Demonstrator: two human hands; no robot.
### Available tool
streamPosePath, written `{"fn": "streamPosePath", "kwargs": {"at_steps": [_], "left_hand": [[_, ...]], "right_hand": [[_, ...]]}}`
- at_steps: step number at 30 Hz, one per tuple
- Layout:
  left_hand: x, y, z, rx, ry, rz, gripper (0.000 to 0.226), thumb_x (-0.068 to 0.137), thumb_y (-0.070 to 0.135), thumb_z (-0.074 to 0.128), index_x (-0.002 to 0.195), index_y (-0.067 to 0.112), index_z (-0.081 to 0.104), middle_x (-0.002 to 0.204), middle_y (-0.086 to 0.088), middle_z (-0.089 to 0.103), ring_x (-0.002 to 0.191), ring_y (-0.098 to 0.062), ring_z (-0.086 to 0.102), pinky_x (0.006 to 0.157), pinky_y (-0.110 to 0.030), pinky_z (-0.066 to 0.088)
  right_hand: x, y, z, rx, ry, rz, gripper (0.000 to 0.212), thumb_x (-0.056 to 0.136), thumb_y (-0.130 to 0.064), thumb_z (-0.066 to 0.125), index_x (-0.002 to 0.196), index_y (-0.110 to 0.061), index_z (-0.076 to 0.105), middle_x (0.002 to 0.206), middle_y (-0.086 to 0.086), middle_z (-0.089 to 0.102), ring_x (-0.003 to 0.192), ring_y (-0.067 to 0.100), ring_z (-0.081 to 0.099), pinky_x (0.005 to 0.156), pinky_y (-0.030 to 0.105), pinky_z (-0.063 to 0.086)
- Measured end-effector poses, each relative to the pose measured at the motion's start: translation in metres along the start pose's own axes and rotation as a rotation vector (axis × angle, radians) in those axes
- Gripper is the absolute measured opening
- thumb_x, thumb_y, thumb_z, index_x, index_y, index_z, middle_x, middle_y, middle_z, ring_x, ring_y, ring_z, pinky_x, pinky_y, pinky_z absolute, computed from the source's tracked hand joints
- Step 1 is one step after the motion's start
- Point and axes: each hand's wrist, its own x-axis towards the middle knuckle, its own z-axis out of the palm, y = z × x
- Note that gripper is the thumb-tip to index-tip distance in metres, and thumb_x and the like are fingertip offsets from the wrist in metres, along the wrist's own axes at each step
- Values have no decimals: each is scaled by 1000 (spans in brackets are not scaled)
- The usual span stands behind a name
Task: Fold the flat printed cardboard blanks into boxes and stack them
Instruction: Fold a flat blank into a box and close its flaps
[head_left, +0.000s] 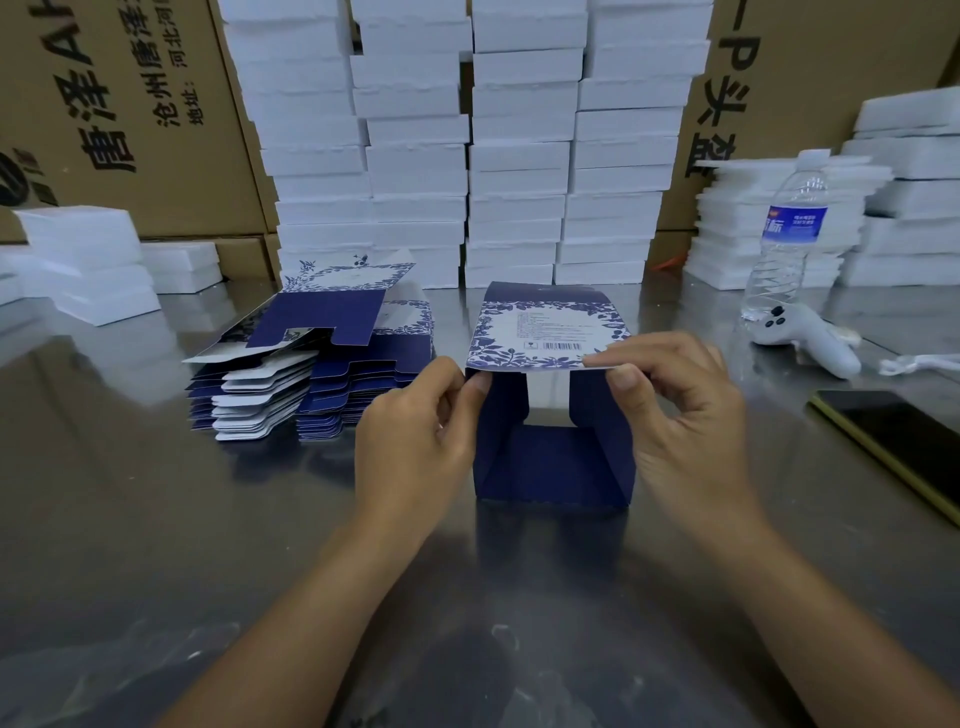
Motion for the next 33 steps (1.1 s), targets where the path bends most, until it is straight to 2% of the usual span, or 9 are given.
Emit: {"fn": "streamPosePath", "kwargs": {"at_steps": [2, 4, 8, 12, 14, 18, 22, 28, 33], "left_hand": [[-2, -2, 1, -16, -14, -22, 38, 91, 37, 54, 63, 15, 40, 48, -1, 41, 49, -25, 38, 47, -35, 29], [-5, -6, 3, -4, -99, -53, 42, 91, 45, 54, 64, 18, 39, 48, 0, 43, 50, -24, 43, 48, -38, 34], [-8, -14, 5, 78, -256, -84, 54, 79, 68, 30, 63, 18, 43, 49, -1, 50, 50, -20, 49, 49, -35, 35], [-7, -14, 5, 111, -229, -34, 46, 83, 60, 35, 55, 24, 25, 41, 5, 30, 42, -13, 31, 46, -31, 24], [-7, -14, 4, 117, -238, -35, 46, 87, 52, 44, 55, 25, 24, 41, 5, 28, 42, -12, 28, 47, -31, 23], [-7, -13, 3, 99, -275, -80, 44, 83, 55, 46, 56, 24, 30, 43, 6, 33, 44, -11, 33, 47, -29, 22], [-11, -16, 5, 178, -403, -118, 41, 87, 53, 48, 62, 24, 37, 52, 7, 44, 54, -11, 46, 48, -28, 26], [-10, -15, 7, 238, -422, -106, 42, 92, 44, 52, 59, 25, 33, 49, 8, 40, 51, -9, 40, 48, -30, 24], [-11, -15, 6, 186, -466, -153, 38, 91, 48, 51, 64, 22, 40, 55, 6, 45, 56, -14, 47, 51, -30, 30]], "right_hand": [[0, 1, -1, -6, -13, -3, 33, 83, -65, 41, 86, -40, 61, 92, -16, 60, 98, 18, 52, 82, 16, 37], [0, 3, -2, -14, -18, -6, 35, 83, -65, 40, 88, -38, 62, 93, -15, 61, 99, 16, 53, 83, 13, 35], [0, 6, -3, -14, -22, -13, 37, 85, -64, 40, 90, -35, 63, 96, -15, 62, 101, 13, 54, 86, 11, 34], [0, 7, -4, -17, -26, -20, 37, 86, -61, 42, 90, -32, 64, 97, -16, 62, 101, 11, 55, 87, 11, 34], [0, 7, -4, -5, -22, -23, 34, 86, -62, 42, 90, -36, 63, 97, -17, 62, 101, 9, 54, 87, 12, 34], [0, 8, -4, -8, -21, -30, 33, 87, -62, 41, 90, -37, 62, 97, -15, 62, 100, 11, 55, 87, 11, 34], [1, 10, -4, -18, -21, -30, 38, 87, -63, 40, 91, -34, 63, 98, -15, 62, 102, 14, 56, 88, 11, 34], [1, 10, -4, -11, -24, -29, 36, 87, -63, 40, 91, -35, 62, 98, -15, 62, 102, 15, 56, 89, 11, 34], [1, 10, -5, -9, -32, -20, 35, 86, -64, 40, 91, -37, 61, 99, -14, 63, 103, 16, 57, 89, 11, 33]]}}
